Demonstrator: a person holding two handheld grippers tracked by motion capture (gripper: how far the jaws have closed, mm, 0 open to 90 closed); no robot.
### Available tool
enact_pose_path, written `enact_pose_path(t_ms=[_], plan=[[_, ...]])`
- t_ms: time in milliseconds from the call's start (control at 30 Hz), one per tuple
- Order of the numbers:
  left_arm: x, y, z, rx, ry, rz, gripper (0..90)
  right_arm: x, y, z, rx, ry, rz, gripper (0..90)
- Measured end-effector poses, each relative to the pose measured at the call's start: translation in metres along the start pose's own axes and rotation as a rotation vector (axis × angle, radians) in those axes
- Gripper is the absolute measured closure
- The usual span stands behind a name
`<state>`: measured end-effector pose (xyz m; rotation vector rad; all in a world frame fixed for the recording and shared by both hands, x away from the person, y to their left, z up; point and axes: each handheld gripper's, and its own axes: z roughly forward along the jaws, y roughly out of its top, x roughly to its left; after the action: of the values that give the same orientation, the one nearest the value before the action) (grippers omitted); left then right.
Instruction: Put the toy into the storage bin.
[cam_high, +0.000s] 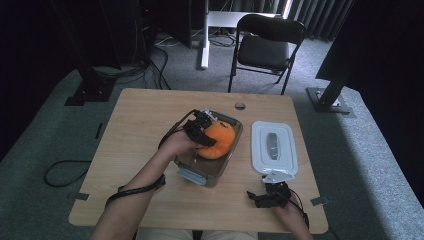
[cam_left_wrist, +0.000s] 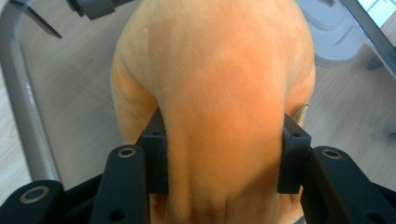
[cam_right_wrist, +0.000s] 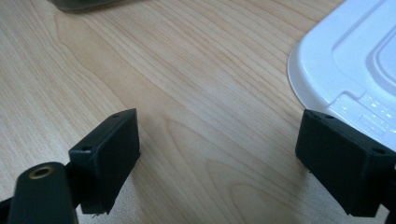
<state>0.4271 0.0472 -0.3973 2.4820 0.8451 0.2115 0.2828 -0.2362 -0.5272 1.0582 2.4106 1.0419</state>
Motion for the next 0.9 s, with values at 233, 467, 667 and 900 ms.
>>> enact_pose_path(t_ms=[233, 467, 667, 900], plan=[[0.0, -0.001, 0.006, 0.024, 0.008, 0.021, 48.2, 0.0, 0.0, 0.0, -0.001, 0.0, -0.001, 13.2], [-0.001, -0.001, 0.01, 0.059, 0.022, 0.026, 43.9, 0.0, 0.0, 0.0, -0.001, 0.0, -0.001, 13.3], [-0.011, 0.0, 0.015, 0.098, 0.049, 0.083, 30.6, 0.0, 0.0, 0.0, 0.0, 0.0, -0.001, 13.2], [-0.012, 0.001, 0.016, 0.117, 0.041, 0.078, 27.5, 0.0, 0.0, 0.0, 0.0, 0.0, 0.0, 13.2]])
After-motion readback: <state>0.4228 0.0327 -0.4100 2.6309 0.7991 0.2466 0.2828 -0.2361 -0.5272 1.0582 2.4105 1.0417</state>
